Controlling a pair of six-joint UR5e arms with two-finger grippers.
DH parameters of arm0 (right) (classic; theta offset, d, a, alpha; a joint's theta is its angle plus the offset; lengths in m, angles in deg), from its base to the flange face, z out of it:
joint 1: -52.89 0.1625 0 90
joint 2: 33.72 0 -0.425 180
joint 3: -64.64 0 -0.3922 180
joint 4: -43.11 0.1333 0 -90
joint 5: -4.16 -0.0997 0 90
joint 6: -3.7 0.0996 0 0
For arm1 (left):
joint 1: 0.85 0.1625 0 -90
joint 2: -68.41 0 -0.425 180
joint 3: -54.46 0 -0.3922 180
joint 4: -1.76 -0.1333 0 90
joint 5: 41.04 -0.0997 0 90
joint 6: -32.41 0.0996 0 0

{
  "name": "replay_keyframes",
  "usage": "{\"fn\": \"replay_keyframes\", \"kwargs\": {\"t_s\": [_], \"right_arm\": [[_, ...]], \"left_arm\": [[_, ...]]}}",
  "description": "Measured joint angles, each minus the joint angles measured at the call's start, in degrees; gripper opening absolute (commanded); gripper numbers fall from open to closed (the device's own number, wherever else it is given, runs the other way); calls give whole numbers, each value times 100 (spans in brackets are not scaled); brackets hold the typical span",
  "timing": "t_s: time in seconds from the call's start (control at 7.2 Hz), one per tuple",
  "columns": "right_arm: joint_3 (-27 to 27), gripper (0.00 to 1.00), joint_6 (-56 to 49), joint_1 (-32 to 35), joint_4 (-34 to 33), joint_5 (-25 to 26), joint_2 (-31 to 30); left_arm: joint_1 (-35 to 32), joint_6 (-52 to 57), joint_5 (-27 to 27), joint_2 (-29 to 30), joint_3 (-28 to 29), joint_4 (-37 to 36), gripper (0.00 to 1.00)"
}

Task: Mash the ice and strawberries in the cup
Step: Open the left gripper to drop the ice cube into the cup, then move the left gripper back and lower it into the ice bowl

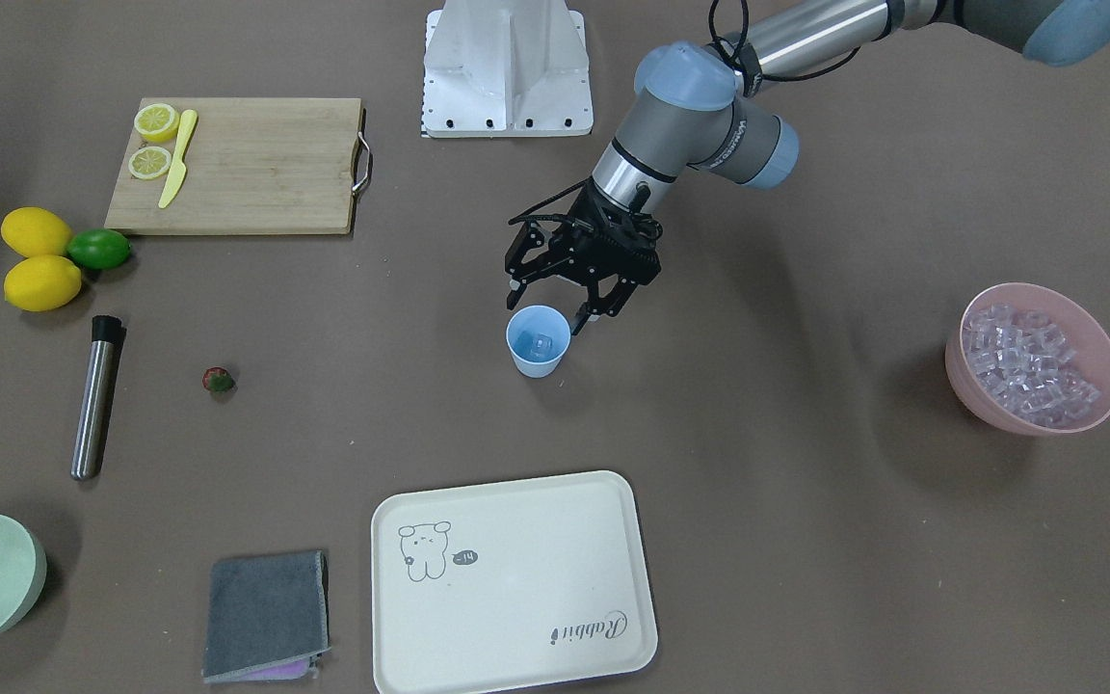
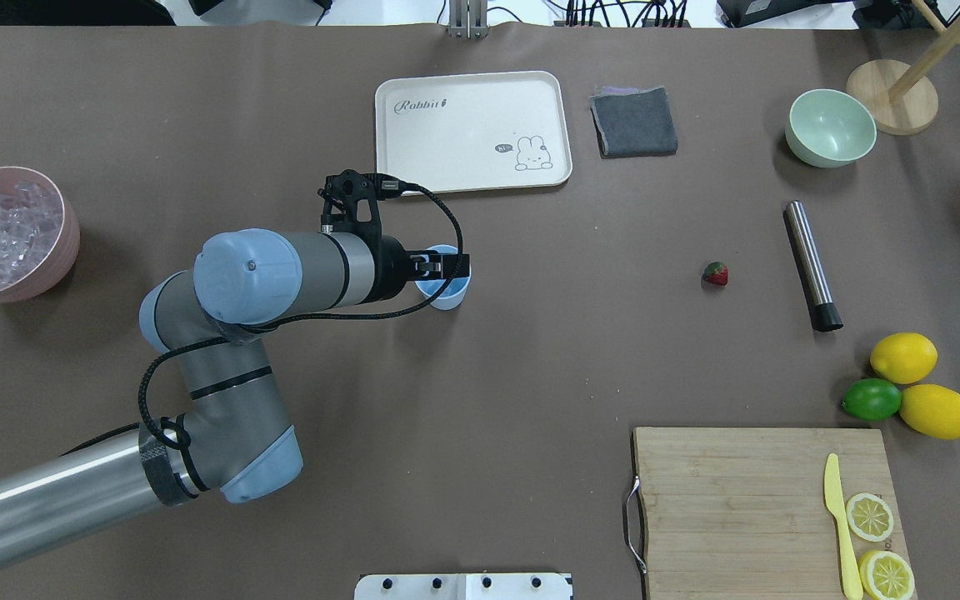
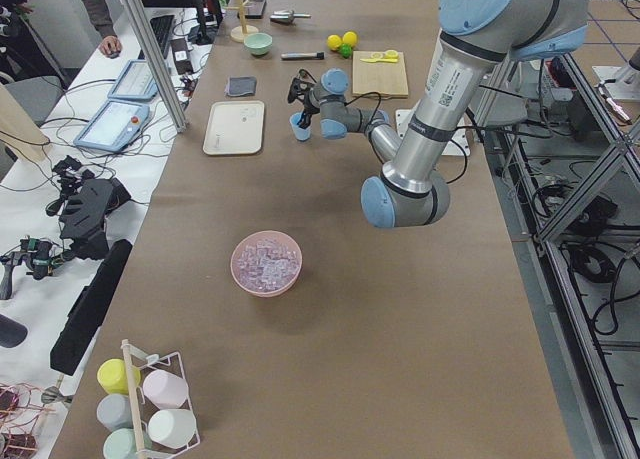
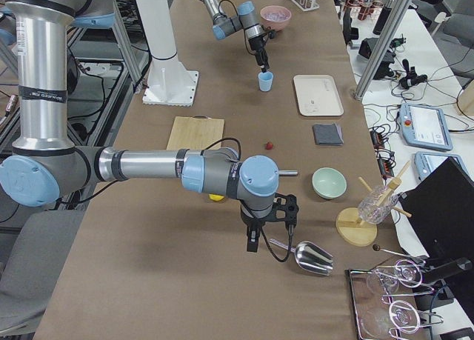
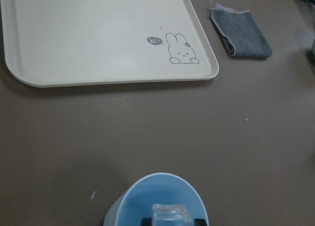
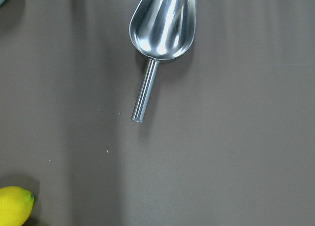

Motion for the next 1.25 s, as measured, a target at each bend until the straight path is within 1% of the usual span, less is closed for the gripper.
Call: {"fn": "replay_keyframes", "kwargs": {"t_s": [0.14, 0.28, 0.42, 0.56, 0.69, 0.97, 1.11, 1.25], "right_arm": [[0, 100, 0, 0, 2, 0, 23], [-6, 100, 0, 0, 6, -2, 39], [-16, 100, 0, 0, 10, -11, 40], [-32, 100, -2, 0, 17, -20, 37], [-50, 100, -14, 0, 24, -24, 38], [-61, 100, -51, -6, 34, -63, 23], [-72, 100, -60, -7, 37, -89, 12], [-89, 100, -66, -8, 41, -104, 8]], "left_arm": [[-146, 12, 147, -17, -206, -303, 97], [-429, 37, 487, -96, -658, -1017, 97], [-809, 190, 858, -292, -1271, -1884, 97], [-1198, 599, 1138, -586, -1783, -2558, 97], [-1642, 1264, 1411, -978, -2107, -2955, 97], [-2691, 2842, 2179, -1848, -2274, -3200, 97], [-3130, 3632, 2474, -2277, -2256, -3218, 97], [-3381, 4210, 2649, -2653, -2223, -3206, 97]]}}
